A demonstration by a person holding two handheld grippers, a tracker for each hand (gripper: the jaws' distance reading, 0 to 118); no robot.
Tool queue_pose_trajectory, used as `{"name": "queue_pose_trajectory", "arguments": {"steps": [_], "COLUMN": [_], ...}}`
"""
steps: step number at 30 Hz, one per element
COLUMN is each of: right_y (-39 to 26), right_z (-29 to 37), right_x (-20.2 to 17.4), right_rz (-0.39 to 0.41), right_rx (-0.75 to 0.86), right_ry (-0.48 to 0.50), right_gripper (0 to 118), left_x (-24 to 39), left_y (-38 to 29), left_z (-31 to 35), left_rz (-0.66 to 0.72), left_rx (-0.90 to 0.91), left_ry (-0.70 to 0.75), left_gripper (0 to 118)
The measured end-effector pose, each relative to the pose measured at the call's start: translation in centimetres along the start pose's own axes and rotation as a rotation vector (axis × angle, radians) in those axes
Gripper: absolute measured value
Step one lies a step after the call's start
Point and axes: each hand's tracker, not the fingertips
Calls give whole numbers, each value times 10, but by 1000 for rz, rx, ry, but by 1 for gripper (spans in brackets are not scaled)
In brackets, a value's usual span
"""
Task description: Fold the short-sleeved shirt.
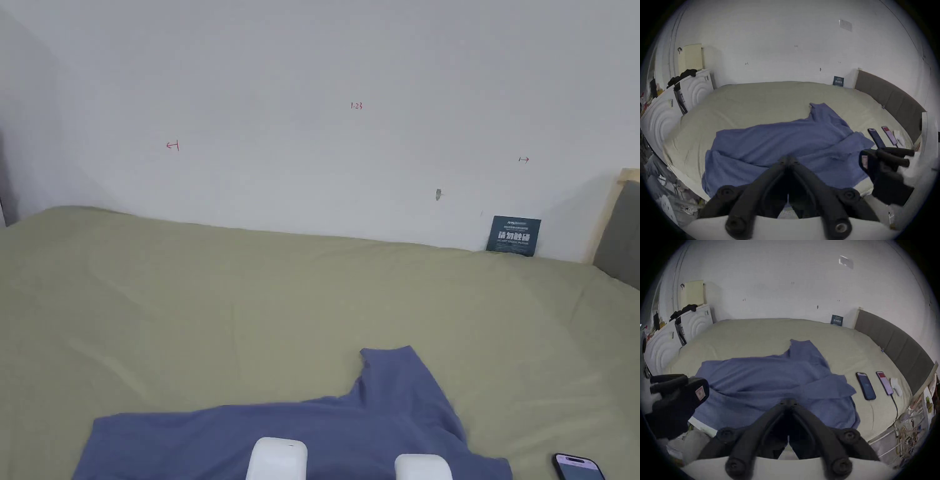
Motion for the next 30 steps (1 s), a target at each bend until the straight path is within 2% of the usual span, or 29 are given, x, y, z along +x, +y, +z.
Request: {"name": "queue_pose_trajectory", "arguments": {"steps": [7,9,11,15,16,17,19,20,22,23,25,26,27,28,29,30], "right_y": [14,25,34,49,52,55,58,59,60,62,69,77,88,98,112,127], "right_z": [-1,-5,-10,-28,-32,-37,-46,-50,-58,-63,-75,-84,-97,-111,-130,-157], "right_x": [8,17,28,48,52,55,61,63,70,73,88,98,109,119,130,142], "right_rz": [-8,-15,-49,-80,-89,-95,-98,-97,-82,-76,-78,-92,-87,-69,-58,-38], "right_rx": [24,44,61,48,46,37,22,13,-4,-24,-43,-54,-56,-71,-94,-122], "right_ry": [32,17,13,-11,-14,-17,-15,-10,-6,-4,11,24,19,10,-21,-29], "right_gripper": [2,2,2,2,2,2,2,2,2,2,2,3,4,10,38,66], "left_x": [-23,-56,-100,-200,-218,-235,-260,-269,-276,-275,-269,-262,-257,-256,-251,-244], "left_y": [13,25,40,61,65,68,75,77,83,84,81,75,71,69,69,68], "left_z": [-7,-17,-32,-90,-107,-124,-156,-169,-196,-210,-237,-243,-243,-238,-233,-228], "left_rz": [8,35,118,203,180,161,197,234,247,233,134,80,41,90,142,113], "left_rx": [9,11,8,-154,-209,-236,-301,-306,-330,-326,-400,-444,-478,-438,-366,-377], "left_ry": [-40,-40,-18,69,121,167,191,173,113,140,161,217,237,187,134,146], "left_gripper": [0,0,0,0,7,29,83,96,96,95,94,81,58,38,14,8]}}
